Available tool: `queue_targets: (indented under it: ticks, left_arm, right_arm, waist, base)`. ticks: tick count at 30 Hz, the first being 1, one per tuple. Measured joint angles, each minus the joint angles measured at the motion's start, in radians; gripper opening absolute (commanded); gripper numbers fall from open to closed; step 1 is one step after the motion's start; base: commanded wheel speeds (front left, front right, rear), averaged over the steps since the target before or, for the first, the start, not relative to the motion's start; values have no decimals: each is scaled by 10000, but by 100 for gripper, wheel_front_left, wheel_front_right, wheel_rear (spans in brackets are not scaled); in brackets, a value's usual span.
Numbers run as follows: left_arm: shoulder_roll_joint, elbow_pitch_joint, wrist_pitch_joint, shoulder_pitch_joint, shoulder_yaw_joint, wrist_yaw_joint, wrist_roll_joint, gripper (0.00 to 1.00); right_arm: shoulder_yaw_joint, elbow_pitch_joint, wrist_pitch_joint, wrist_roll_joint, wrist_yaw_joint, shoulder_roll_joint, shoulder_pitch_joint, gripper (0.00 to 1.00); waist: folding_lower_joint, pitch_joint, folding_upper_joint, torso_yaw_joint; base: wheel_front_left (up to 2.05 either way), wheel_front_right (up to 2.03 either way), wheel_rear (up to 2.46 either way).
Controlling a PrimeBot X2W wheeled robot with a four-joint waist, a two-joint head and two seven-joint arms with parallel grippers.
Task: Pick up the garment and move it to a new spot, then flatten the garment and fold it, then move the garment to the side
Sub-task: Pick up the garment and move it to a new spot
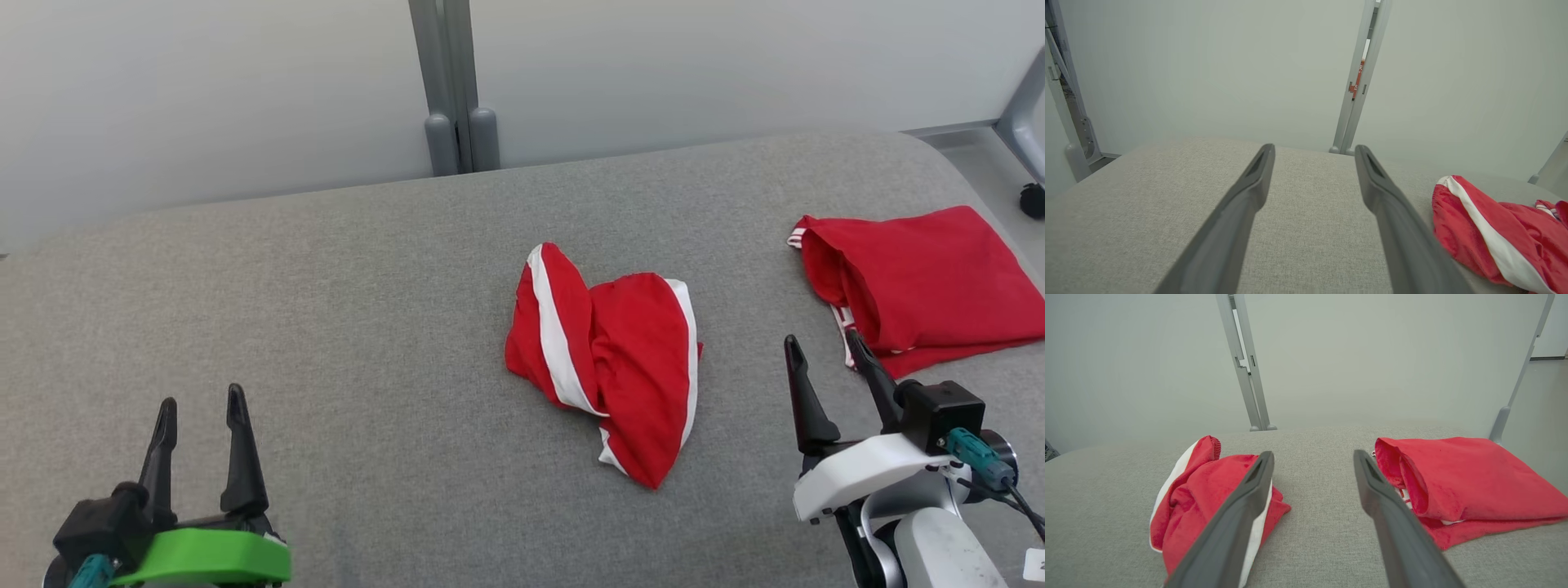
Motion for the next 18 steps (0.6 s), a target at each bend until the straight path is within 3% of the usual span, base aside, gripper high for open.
queue_targets:
  ticks: [9,18]
  left_arm:
    - [-803,-267,-15,756,1047,-915,884,100]
    - [-1103,31,-15,802,1264,-1340,1191,100]
  right_arm:
    - [42,63,-61,-38,0,82,58,100]
    - [130,79,-69,-65,0,157,110,100]
  waist:
    - [0,-177,0,281]
    - [0,-152,0,300]
  base:
    - [0,0,0]
    - [0,0,0]
